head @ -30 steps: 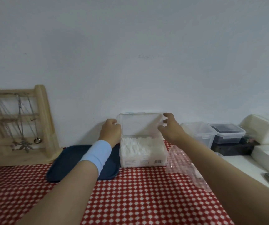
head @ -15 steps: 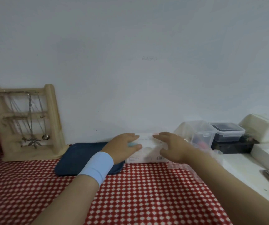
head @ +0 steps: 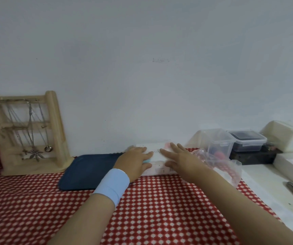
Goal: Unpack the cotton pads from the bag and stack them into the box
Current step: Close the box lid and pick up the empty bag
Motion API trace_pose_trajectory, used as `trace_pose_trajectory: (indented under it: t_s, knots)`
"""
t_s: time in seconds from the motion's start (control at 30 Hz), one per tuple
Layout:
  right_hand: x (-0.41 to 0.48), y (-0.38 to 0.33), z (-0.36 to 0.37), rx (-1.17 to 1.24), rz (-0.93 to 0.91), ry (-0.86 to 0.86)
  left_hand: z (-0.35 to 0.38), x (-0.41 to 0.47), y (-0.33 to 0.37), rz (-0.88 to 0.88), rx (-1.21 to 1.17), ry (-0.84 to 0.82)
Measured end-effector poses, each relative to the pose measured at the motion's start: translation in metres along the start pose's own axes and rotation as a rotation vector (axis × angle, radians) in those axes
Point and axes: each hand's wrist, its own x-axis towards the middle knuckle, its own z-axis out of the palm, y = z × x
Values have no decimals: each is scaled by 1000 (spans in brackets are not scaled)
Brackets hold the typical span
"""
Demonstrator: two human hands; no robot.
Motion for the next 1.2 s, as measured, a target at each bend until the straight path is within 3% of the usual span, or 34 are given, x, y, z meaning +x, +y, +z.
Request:
trace_pose_trajectory:
  t_s: [0.33,0.43,0.5,0.6,0.7,0.8,0.93,1.07,1.2]
  knots:
    - [9,1,-18,-39,-3,-69,-8,9,4,-61,-159,67]
    - [8,14,-27,131,68,68,-17,11,13,-85,-118,35]
    - [7,28,-40,10,135,132,-25,15,19,-90,-72,49]
    - [3,42,-50,-164,163,30,-31,20,31,-64,-103,74]
    - [-2,44,-49,-232,147,-71,-34,21,49,-17,-190,68]
    - [-6,46,-58,-233,141,-21,-35,19,63,9,-238,90]
    - [-22,35,-98,-162,121,152,-42,9,76,6,-499,130]
    - [-38,15,-132,-14,88,338,-49,-5,77,-76,-830,-19]
    - [-36,-4,-128,249,-15,425,-53,-17,55,-151,-1071,117]
